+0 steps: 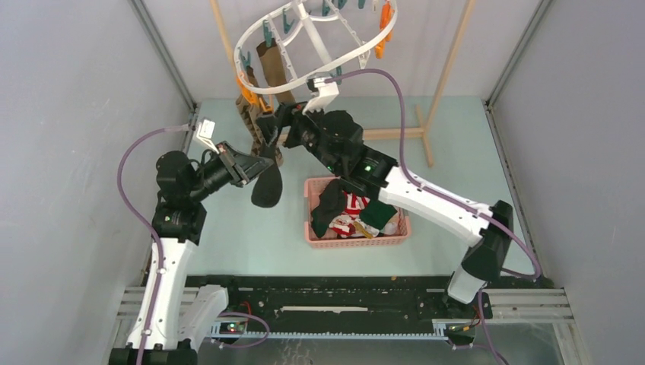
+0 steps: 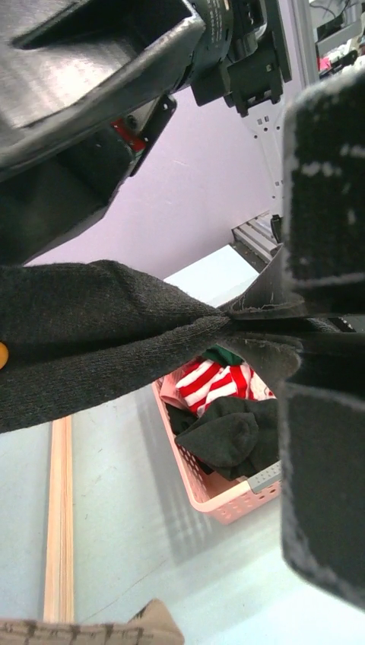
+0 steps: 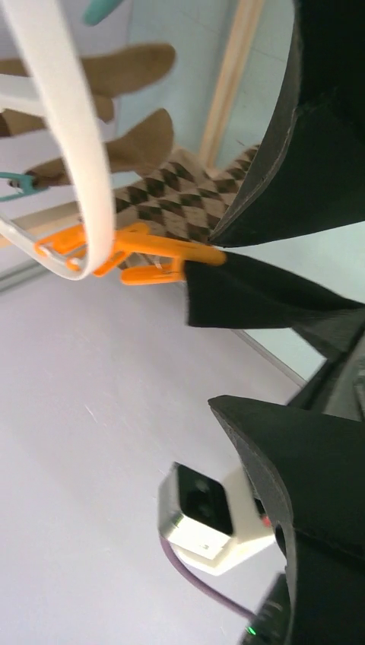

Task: Remove the socks clipped to the hanger
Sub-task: Remove the sock from the hanger.

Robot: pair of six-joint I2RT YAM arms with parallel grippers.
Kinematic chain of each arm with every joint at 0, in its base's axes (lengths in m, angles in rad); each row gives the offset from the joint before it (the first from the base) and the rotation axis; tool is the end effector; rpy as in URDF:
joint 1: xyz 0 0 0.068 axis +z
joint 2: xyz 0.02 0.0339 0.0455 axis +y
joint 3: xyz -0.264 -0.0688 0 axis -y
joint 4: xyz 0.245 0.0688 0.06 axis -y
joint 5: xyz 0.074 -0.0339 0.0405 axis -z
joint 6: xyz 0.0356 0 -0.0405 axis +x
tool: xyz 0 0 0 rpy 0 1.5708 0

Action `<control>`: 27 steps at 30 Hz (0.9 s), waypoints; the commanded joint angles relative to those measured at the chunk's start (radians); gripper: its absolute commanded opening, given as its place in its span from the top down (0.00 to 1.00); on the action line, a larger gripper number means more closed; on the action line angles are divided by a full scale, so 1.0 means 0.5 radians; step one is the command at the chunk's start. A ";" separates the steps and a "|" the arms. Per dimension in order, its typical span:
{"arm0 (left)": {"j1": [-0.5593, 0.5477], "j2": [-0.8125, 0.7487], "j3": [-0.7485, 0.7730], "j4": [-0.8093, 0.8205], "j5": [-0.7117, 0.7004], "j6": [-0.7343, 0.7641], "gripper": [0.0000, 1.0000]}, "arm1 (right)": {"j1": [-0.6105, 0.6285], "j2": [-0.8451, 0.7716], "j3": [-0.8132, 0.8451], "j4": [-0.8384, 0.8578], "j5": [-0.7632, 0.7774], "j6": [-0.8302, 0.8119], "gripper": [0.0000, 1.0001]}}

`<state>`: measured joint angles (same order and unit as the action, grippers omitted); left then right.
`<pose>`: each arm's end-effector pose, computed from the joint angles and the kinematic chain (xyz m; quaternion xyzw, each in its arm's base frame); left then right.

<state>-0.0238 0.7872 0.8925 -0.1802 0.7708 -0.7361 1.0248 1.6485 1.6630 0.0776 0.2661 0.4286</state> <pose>0.1696 -0.0288 0.3785 0.0028 0.7258 -0.4897 0.4831 0.2118 0.3306 0.4502 -0.1025 0.6672 0.4198 0.6067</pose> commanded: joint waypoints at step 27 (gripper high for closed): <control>-0.056 -0.007 0.212 -0.199 -0.048 0.211 1.00 | -0.118 0.589 0.856 -0.277 0.005 -0.386 0.47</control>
<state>-0.0433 0.7979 0.9394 -0.2684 0.7406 -0.6544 0.9741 1.9381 2.0514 -0.0723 0.2672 0.2745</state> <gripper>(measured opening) 0.075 0.539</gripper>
